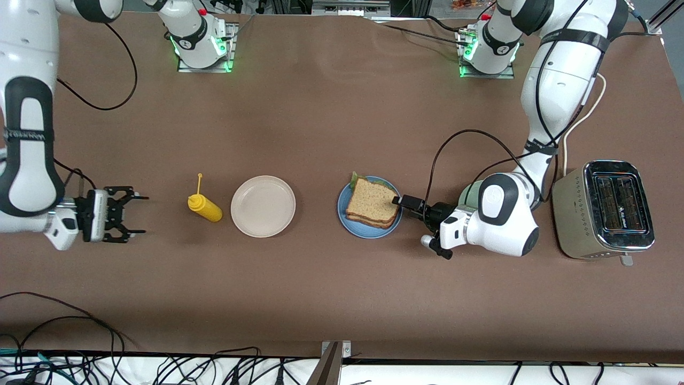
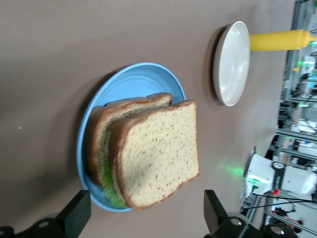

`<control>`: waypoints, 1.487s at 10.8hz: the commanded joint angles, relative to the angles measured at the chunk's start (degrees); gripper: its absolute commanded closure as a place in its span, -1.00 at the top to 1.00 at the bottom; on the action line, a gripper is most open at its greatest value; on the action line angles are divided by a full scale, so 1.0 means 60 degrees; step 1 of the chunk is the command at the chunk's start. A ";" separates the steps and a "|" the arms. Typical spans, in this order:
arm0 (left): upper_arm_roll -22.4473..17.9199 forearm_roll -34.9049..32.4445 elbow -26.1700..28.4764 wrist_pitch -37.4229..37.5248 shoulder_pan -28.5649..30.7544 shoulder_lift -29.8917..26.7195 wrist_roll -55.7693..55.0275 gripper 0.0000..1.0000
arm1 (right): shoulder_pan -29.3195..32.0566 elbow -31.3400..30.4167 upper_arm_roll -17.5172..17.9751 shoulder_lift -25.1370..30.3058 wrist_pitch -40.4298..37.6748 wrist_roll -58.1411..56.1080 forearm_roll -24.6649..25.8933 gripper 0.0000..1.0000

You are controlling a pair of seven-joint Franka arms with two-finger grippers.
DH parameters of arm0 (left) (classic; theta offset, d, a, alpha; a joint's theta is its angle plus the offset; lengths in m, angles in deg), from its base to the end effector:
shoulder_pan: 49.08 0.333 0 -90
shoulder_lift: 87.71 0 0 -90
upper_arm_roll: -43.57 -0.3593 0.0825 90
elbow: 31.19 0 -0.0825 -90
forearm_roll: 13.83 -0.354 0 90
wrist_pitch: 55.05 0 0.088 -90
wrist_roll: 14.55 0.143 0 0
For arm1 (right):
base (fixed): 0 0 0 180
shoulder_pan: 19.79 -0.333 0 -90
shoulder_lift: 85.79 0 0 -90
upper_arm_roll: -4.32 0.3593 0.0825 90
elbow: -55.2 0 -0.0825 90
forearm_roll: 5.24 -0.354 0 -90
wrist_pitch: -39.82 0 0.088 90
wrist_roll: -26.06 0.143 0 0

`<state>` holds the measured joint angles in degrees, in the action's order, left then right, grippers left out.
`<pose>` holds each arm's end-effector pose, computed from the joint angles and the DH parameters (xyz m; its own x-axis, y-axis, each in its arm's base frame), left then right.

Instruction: Make sandwich in blue plate with both arms

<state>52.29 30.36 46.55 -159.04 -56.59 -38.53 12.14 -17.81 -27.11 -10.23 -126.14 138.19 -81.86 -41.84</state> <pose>0.6641 -0.2527 0.2335 0.9064 -0.4048 -0.1204 -0.1691 -0.6091 0.7749 0.6720 -0.0854 0.2854 0.2205 0.8518 0.4753 0.9583 -0.0985 -0.2681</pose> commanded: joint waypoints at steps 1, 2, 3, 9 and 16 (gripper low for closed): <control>-0.0047 -0.1240 0.0095 -0.0012 -0.0111 -0.0651 -0.1033 1.00 | -0.0154 -0.0445 0.0053 0.1446 -0.0002 0.3502 0.1439 1.00; -0.0047 -0.1635 0.0095 -0.0012 -0.0053 -0.0914 -0.1210 1.00 | -0.0183 -0.0737 0.0082 0.1943 -0.0032 0.4762 0.1805 1.00; -0.0076 -0.2059 0.0095 -0.0012 0.0005 -0.1235 -0.1356 1.00 | -0.0270 -0.1088 0.0097 0.2441 -0.0119 0.5992 0.2114 1.00; -0.0413 -0.4899 0.0139 0.0381 0.0634 -0.3110 -0.1548 1.00 | -0.0506 -0.2597 0.1150 0.5006 -0.0325 1.1783 0.3771 1.00; -0.0662 -0.7660 0.2035 0.1570 0.0547 -0.6899 -0.2793 1.00 | -0.0506 -0.3230 0.2074 0.6444 -0.0267 1.5743 0.5220 1.00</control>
<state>49.49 -13.76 47.45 -149.23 -53.33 -68.90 -3.80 -21.13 -43.92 1.97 -90.54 135.51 8.82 -13.29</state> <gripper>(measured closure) 0.000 0.000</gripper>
